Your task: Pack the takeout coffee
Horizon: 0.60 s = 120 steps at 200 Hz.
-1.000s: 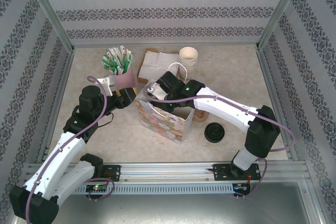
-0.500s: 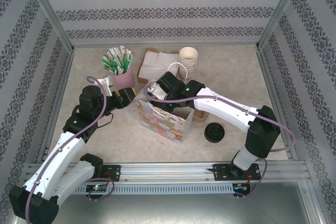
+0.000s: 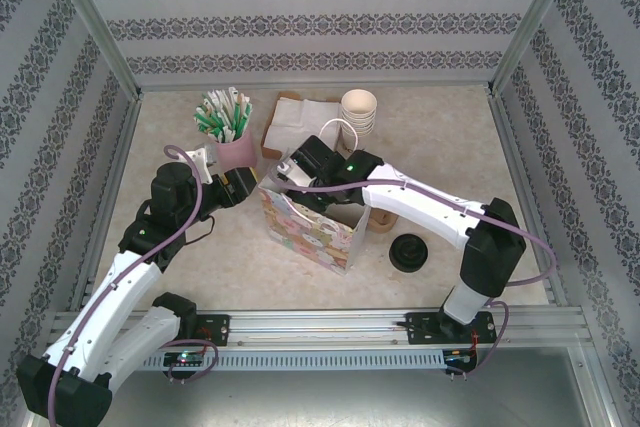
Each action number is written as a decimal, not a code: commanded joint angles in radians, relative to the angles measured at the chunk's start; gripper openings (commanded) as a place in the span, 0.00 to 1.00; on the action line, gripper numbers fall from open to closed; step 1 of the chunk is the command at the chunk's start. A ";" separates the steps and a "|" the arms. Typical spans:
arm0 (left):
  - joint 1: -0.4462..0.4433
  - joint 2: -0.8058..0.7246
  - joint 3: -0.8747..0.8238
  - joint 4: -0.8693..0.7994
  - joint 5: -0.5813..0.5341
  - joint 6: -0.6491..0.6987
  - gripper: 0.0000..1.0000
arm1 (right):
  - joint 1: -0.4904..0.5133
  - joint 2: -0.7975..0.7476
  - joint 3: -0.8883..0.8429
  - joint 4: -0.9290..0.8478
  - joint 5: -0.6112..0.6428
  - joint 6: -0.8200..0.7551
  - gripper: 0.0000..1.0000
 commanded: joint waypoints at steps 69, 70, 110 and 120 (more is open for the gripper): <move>0.007 -0.018 0.030 -0.029 -0.016 0.023 0.63 | -0.001 0.166 -0.098 -0.216 0.116 0.054 0.52; 0.006 -0.018 0.029 -0.029 -0.016 0.024 0.63 | -0.001 0.167 -0.099 -0.216 0.117 0.053 0.52; 0.007 -0.023 0.023 -0.029 -0.016 0.023 0.63 | 0.015 0.197 -0.099 -0.222 0.119 0.061 0.52; 0.006 -0.025 0.023 -0.029 -0.014 0.023 0.63 | 0.019 0.207 -0.100 -0.223 0.117 0.065 0.52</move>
